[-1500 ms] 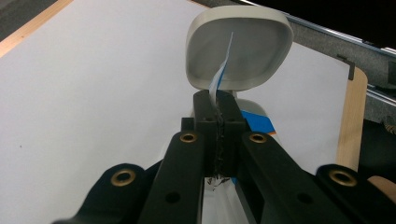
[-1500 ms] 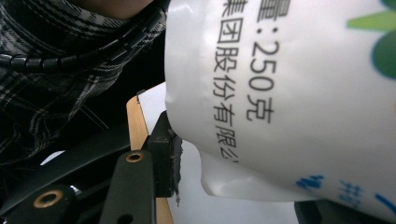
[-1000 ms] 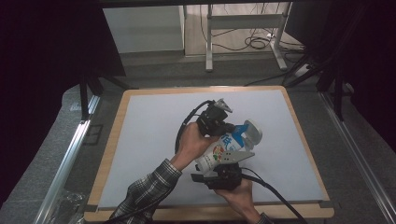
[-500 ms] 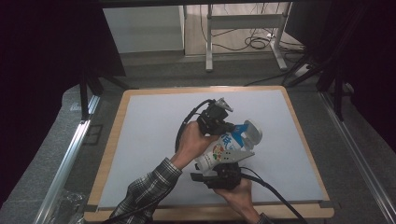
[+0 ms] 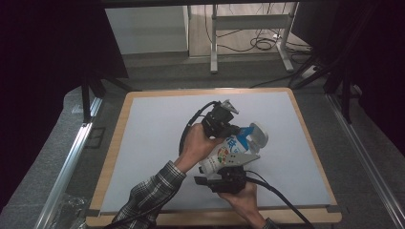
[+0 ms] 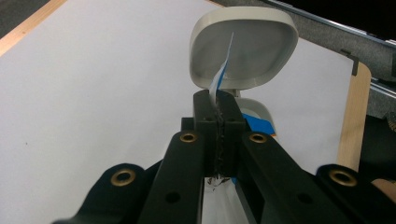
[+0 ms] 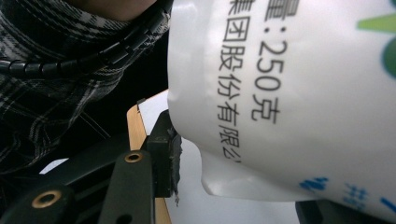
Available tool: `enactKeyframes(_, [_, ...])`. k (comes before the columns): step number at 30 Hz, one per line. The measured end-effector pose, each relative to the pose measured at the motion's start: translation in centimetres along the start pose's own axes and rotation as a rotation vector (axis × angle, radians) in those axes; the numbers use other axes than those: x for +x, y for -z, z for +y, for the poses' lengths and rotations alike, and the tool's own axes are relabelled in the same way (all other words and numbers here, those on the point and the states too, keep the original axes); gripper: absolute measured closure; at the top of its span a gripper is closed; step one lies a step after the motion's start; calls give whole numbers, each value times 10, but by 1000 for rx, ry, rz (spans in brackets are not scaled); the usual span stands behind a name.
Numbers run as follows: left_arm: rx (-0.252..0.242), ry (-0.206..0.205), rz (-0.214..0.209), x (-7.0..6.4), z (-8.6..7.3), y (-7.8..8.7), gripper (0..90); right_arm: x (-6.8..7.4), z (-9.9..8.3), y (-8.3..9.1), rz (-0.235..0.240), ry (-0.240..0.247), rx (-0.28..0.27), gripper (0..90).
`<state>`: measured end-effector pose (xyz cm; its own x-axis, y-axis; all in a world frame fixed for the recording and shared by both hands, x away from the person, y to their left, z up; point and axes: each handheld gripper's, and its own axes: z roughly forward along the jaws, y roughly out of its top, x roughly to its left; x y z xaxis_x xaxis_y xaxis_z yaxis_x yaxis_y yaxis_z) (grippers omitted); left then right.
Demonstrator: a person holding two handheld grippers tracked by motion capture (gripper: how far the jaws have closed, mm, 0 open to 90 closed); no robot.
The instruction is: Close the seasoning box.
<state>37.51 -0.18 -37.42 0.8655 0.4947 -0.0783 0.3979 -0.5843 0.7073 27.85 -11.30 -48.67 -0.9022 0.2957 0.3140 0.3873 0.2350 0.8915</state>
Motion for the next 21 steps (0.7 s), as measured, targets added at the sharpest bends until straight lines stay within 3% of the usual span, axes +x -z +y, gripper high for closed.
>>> enactKeyframes(21, [18,-3,2,0,3,-1,898,1,2,-2,-8,-8,-11,547])
